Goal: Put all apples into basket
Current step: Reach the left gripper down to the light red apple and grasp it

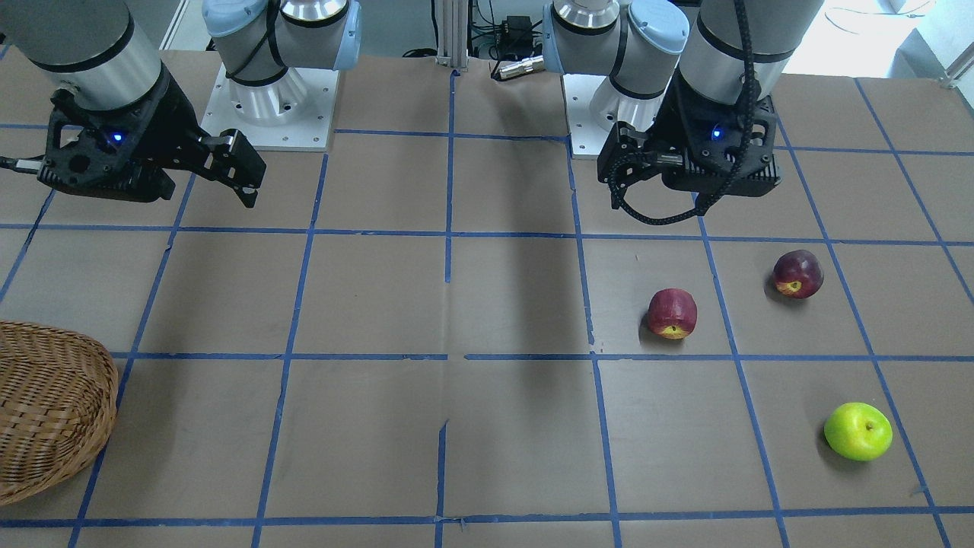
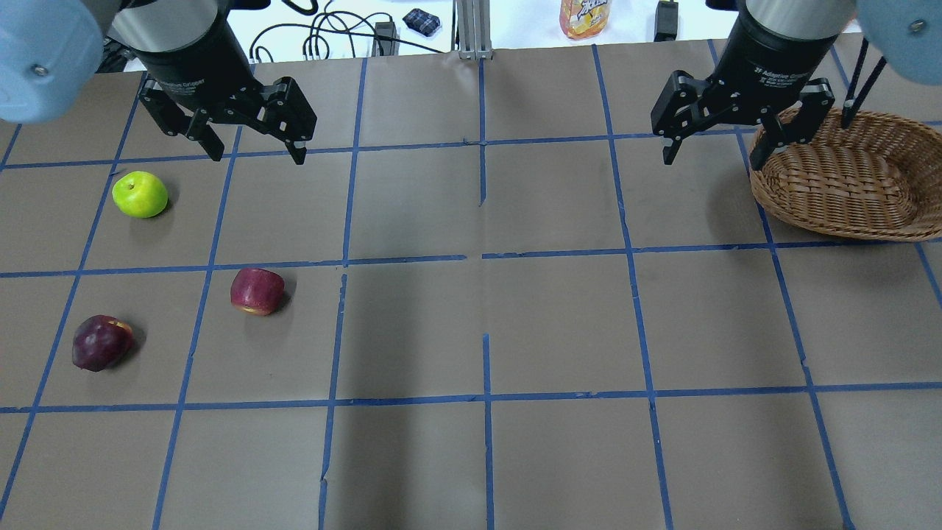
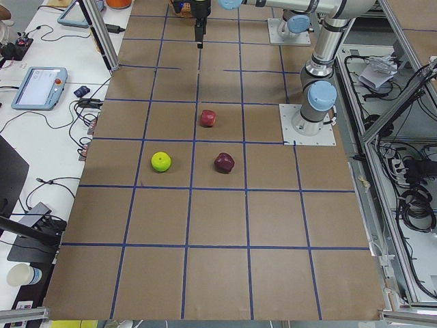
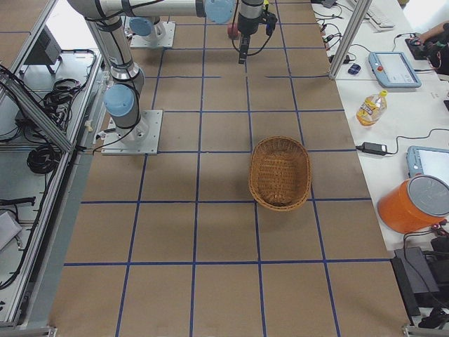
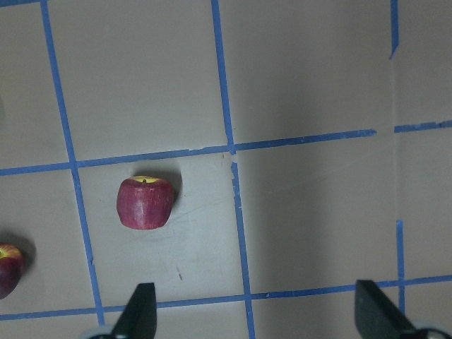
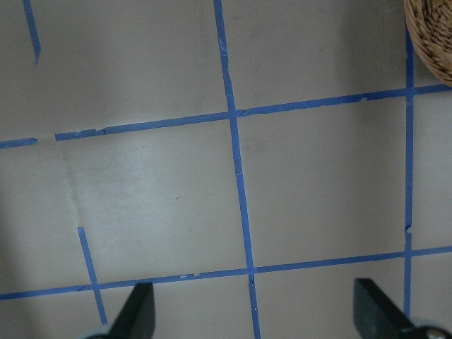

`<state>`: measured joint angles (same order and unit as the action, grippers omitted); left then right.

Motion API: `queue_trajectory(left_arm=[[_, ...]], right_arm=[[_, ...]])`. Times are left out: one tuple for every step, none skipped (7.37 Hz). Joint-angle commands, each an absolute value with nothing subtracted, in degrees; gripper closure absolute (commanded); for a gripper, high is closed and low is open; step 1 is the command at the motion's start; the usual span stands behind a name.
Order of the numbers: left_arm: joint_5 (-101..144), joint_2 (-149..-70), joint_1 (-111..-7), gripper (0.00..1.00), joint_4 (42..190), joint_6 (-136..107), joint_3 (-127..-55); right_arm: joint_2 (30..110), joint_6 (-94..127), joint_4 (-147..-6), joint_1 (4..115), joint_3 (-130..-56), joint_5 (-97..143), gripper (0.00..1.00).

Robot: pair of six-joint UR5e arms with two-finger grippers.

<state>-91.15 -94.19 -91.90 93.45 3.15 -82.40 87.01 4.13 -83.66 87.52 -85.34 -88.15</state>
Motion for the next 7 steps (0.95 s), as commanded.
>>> queue_trajectory(left_arm=[[-90.88, -93.96, -91.76, 0.0, 93.51, 3.08, -83.13], [-90.79, -94.04, -91.67, 0.0, 93.78, 2.73, -83.23], [-90.79, -94.83, -91.15, 0.0, 93.78, 3.33, -83.32], [-91.05, -95.7, -88.97, 0.0, 93.52, 4.73, -84.45], [-90.71, -96.41, -84.86, 0.0, 92.38, 9.79, -88.12], [-90.7, -97.2, -80.64, 0.0, 86.89, 13.58, -92.33], [-90.7, -97.99, -78.16, 0.0, 81.96, 15.97, -96.11]], right_arm=[[87.01, 4.13, -83.76, 87.54, -85.34, -88.15, 0.0], [87.01, 4.13, -83.76, 87.54, -85.34, -88.15, 0.0], [87.01, 4.13, -83.76, 87.54, -85.34, -88.07, 0.0], [87.01, 4.13, -83.76, 87.54, -85.34, -88.07, 0.0], [87.01, 4.13, -83.76, 87.54, -85.34, -88.15, 0.0], [87.01, 4.13, -83.85, 87.54, -85.34, -88.07, 0.0], [87.01, 4.13, -83.93, 87.54, -85.34, -88.07, 0.0]])
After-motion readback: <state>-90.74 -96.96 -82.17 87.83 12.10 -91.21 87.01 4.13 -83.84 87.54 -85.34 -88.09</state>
